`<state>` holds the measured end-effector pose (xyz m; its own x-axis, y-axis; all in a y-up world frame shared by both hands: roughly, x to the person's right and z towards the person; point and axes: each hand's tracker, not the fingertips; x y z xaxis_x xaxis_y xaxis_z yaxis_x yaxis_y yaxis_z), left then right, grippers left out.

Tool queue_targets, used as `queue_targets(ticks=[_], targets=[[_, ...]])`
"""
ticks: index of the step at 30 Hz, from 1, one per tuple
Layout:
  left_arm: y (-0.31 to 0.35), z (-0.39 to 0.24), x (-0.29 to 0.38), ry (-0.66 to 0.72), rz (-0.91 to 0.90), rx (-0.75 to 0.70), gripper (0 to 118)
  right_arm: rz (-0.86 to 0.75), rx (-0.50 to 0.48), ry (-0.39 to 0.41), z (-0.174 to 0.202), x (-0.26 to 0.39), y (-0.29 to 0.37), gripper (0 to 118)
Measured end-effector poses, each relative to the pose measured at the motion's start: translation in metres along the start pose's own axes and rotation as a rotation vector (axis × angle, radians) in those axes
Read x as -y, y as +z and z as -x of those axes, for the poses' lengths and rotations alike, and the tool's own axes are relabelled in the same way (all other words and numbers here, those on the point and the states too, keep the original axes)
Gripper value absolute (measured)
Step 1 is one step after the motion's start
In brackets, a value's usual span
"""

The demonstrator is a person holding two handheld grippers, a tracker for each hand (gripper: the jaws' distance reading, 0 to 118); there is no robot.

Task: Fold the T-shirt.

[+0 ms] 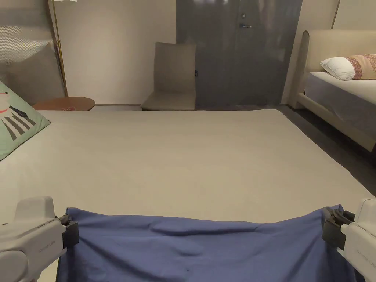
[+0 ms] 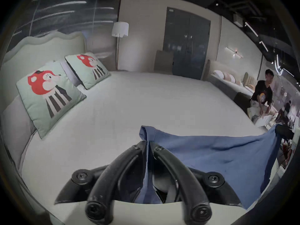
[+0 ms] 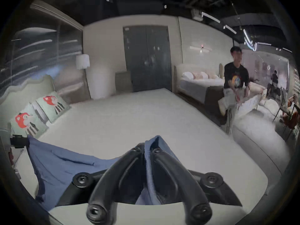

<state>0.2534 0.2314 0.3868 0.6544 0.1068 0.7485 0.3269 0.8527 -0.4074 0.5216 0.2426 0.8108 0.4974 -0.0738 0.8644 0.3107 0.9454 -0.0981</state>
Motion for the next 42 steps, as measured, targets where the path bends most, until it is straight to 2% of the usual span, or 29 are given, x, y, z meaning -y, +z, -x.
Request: queue_targets(ticks=[3,8,17,25,36,42], targets=[[0.045,0.003,0.0,0.021,-0.1,-0.013,1,-0.114,-0.001,0.034,0.006,-0.007,0.043,6],[0.112,0.008,0.009,0.065,-0.277,-0.073,1,-0.273,-0.015,0.03,0.009,-0.012,0.102,6],[0.167,0.003,0.015,0.071,-0.418,-0.092,1,-0.389,-0.035,0.019,0.015,-0.022,0.141,6],[0.161,0.005,-0.039,0.041,-0.458,-0.079,1,-0.419,-0.051,0.014,0.024,-0.071,0.12,6],[0.126,0.0,-0.173,0.032,-0.516,-0.075,1,-0.498,-0.053,0.03,0.049,-0.201,0.048,6],[0.087,-0.007,-0.245,0.014,-0.55,-0.088,1,-0.543,-0.034,0.031,0.065,-0.272,-0.004,6]])
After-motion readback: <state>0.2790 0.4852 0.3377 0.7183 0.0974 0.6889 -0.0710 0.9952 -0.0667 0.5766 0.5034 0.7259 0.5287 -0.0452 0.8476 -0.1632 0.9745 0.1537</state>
